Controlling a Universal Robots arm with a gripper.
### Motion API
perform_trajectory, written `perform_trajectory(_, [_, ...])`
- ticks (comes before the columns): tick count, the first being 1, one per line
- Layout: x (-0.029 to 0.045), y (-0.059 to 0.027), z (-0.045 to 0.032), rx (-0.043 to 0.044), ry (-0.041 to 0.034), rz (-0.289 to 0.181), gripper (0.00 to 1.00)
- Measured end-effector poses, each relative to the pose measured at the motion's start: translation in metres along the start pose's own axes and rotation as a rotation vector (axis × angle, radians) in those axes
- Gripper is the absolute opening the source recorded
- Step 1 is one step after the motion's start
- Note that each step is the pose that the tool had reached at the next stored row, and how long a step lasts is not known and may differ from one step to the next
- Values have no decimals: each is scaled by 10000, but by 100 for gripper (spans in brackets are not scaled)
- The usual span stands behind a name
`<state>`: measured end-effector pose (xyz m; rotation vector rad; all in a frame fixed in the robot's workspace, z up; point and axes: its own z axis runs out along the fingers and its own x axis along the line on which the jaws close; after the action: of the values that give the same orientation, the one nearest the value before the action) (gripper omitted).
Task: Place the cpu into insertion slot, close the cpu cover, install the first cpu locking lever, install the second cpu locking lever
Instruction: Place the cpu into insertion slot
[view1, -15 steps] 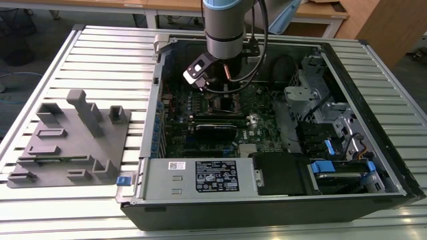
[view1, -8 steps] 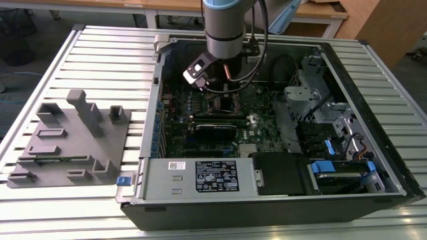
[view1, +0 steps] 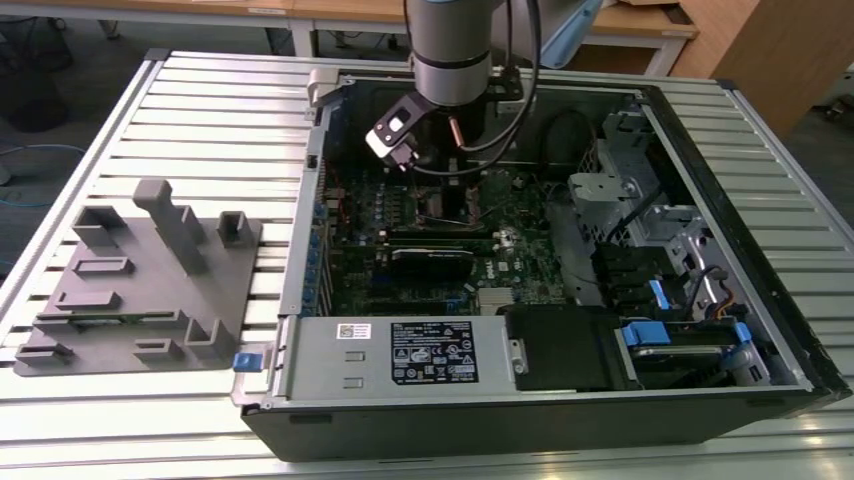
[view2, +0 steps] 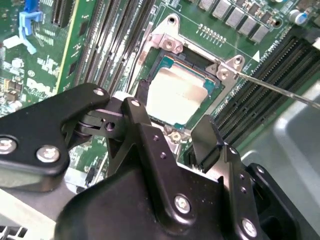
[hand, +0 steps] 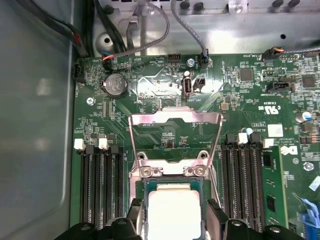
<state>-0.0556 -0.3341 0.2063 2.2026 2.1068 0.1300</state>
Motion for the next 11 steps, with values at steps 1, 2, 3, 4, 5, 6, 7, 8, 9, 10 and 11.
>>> perform_trajectory(1, [0, 2, -11, 0, -1, 0, 61])
perform_trajectory(2, [0, 2, -13, 1, -1, 0, 61])
perform_trajectory(3, [0, 2, -13, 0, -1, 0, 61])
perform_trajectory(4, [0, 2, -13, -1, -1, 0, 61])
perform_trajectory(5, [0, 2, -13, -1, -1, -1, 61])
perform_trajectory(6, [0, 2, -13, 0, -2, 0, 61])
perform_trajectory(7, [0, 2, -13, 0, -2, 0, 61])
perform_trajectory(8, [0, 2, -13, 0, -3, 0, 61])
perform_trajectory(9, [0, 2, -13, 0, -3, -1, 61])
perform_trajectory(10, [0, 2, -13, 0, -3, -1, 60])
perform_trajectory(11, [0, 2, -13, 0, -4, -1, 60])
